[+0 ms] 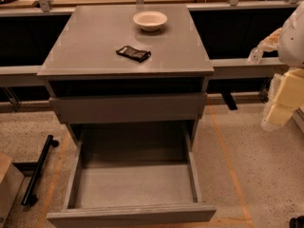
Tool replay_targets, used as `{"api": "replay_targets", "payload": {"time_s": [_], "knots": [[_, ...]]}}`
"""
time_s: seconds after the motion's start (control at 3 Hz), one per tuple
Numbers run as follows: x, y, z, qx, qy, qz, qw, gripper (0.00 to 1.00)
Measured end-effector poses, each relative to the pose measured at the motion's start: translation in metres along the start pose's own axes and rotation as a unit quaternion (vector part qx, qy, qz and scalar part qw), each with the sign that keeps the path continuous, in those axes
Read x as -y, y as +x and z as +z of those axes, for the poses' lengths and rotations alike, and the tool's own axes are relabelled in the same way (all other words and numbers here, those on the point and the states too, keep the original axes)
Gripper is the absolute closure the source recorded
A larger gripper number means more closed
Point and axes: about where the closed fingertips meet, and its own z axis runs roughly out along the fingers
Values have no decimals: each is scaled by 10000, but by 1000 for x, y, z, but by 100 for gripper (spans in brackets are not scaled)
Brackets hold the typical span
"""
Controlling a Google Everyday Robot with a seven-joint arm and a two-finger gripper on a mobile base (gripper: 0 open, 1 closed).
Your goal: Close middle drawer
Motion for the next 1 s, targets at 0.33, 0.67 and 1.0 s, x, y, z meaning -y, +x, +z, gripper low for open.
{"api": "replay_targets", "payload": {"time_s": [0.33, 0.67, 1.0], "knots": [[0, 0, 0, 2, 10, -2, 10000, 1], [0, -1, 0, 11, 43, -11, 10000, 23], [1, 9, 22, 113, -33, -15, 9999, 46]]}}
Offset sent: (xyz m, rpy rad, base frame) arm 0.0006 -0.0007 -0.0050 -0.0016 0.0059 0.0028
